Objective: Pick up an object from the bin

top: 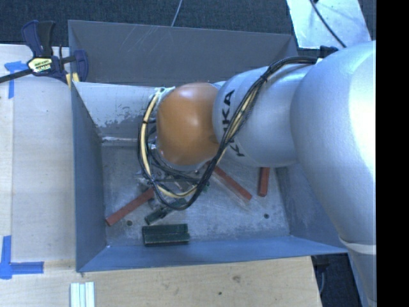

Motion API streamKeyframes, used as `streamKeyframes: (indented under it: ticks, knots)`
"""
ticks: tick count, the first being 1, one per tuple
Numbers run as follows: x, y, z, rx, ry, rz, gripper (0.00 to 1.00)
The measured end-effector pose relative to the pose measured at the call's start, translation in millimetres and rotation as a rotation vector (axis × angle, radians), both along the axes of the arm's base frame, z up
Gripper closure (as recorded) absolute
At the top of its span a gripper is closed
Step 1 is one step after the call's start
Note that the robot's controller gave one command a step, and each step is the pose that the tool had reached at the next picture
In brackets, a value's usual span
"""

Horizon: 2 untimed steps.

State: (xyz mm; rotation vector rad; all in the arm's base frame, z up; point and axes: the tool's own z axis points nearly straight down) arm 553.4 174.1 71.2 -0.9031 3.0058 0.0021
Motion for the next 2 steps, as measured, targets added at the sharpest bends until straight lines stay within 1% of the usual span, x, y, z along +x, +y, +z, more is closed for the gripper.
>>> streamKeyframes:
  ticks: [1, 2]
  knots:
    - [-0.3, 0, 3, 0.0, 0.001, -0.001, 1.0]
    - [-0.7, 0, 13, -0.002, 0.003, -0.002, 1.0]
